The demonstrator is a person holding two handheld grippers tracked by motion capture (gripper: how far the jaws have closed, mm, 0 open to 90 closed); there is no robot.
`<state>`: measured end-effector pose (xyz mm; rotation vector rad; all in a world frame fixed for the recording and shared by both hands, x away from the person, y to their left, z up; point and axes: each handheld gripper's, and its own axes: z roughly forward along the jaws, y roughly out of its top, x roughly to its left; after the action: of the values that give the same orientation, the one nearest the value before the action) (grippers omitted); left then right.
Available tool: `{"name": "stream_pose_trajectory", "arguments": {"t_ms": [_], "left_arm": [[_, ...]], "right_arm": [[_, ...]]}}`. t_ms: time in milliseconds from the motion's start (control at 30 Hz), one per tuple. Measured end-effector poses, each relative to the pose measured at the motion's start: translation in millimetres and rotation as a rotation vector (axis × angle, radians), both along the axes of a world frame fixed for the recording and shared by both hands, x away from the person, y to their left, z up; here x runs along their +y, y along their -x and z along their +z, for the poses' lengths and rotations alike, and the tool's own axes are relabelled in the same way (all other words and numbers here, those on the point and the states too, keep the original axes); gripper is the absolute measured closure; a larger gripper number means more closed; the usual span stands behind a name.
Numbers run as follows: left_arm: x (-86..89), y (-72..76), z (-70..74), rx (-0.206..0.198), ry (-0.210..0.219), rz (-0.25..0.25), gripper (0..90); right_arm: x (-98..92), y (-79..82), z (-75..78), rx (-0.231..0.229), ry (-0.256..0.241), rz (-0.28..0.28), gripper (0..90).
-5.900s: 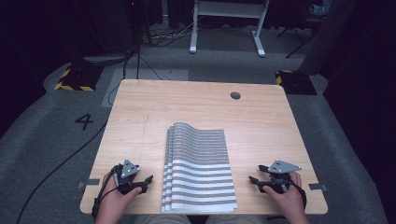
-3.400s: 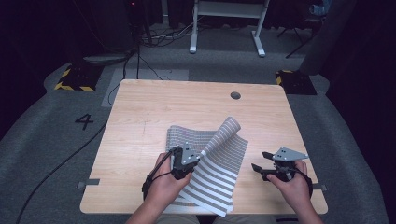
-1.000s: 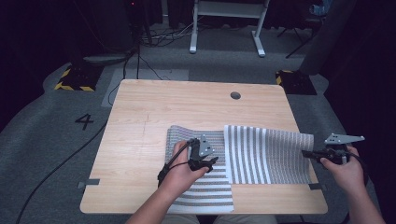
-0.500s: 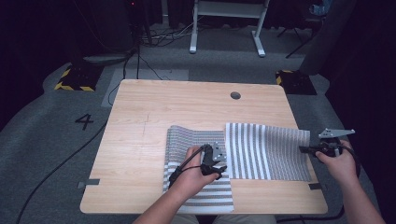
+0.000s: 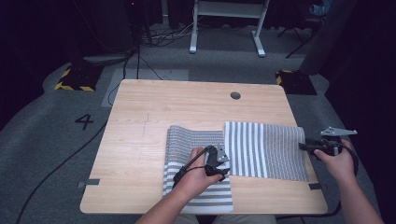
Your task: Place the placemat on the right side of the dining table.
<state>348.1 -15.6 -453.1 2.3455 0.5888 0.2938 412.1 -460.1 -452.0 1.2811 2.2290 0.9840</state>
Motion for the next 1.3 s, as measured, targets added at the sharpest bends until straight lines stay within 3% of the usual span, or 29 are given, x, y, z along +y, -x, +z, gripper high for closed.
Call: {"name": "stream_pose_trajectory", "arguments": {"t_ms": [67,167,233,267,300,333,467,500,633,667,733,800,867,967,1000,1067,1200,1300], "left_arm": [[0.0,1.7,-0.6,0.007,-0.016,0.008,36.4],[-2.2,3.7,-2.6,0.007,0.001,0.0,35.4],[-1.9,5.9,-2.3,0.015,-0.02,-0.015,34.8],[-3.3,7.7,-4.0,-0.001,-0.002,0.0,34.6],[-2.6,8.8,-3.9,0.009,-0.022,-0.012,33.9],[-3.7,10.2,-5.5,0.005,-0.005,-0.007,33.3],[-5.4,13.9,-11.3,0.028,-0.012,0.001,31.3],[-6.7,13.6,-13.5,0.027,-0.008,-0.001,31.3],[-14.4,15.6,-18.3,0.069,-0.033,-0.006,32.0],[-17.6,14.9,-18.6,0.074,-0.039,-0.024,32.7],[-19.2,15.3,-18.7,0.074,-0.038,-0.024,33.1],[-21.0,14.8,-17.9,0.077,-0.031,-0.022,34.0],[-21.7,13.1,-17.3,0.052,-0.032,-0.026,34.3],[-20.4,13.6,-15.3,0.065,-0.02,-0.019,34.8],[-20.3,13.2,-15.8,0.045,-0.012,-0.019,35.0],[-18.7,13.7,-15.1,0.06,-0.012,-0.016,35.3],[-17.7,14.9,-16.5,0.059,-0.015,-0.01,36.1],[-17.7,14.4,-16.5,0.068,-0.022,-0.034,37.2]], "right_arm": [[-6.6,13.0,3.9,-0.031,0.017,-0.024,44.9],[-10.1,30.9,6.6,-0.04,0.007,-0.013,44.8],[-10.1,46.1,6.5,-0.037,0.027,0.001,44.8],[-9.3,53.7,5.7,-0.036,0.033,0.01,44.8],[-8.4,61.2,4.7,-0.031,0.039,0.02,44.8],[-7.3,68.5,3.4,-0.025,0.042,0.027,44.7],[-1.7,92.0,-7.1,0.011,0.047,0.053,44.1],[2.1,99.7,-15.6,0.033,0.075,0.064,44.4],[5.5,102.6,-28.1,0.065,0.085,0.071,44.4],[6.0,100.4,-35.9,0.077,0.073,0.066,43.0],[6.0,98.8,-37.1,0.074,0.052,0.055,43.6],[6.9,93.9,-35.6,0.076,0.062,0.079,56.4],[9.3,89.0,-33.0,0.1,0.075,0.082,58.4],[9.7,85.3,-32.1,0.105,0.085,0.083,63.5],[9.9,85.2,-32.2,0.098,0.091,0.089,68.5],[10.4,85.7,-32.0,0.104,0.078,0.105,76.5],[11.1,86.5,-32.1,0.099,0.075,0.113,83.1],[11.1,87.0,-32.4,0.096,0.068,0.116,84.7]]}}
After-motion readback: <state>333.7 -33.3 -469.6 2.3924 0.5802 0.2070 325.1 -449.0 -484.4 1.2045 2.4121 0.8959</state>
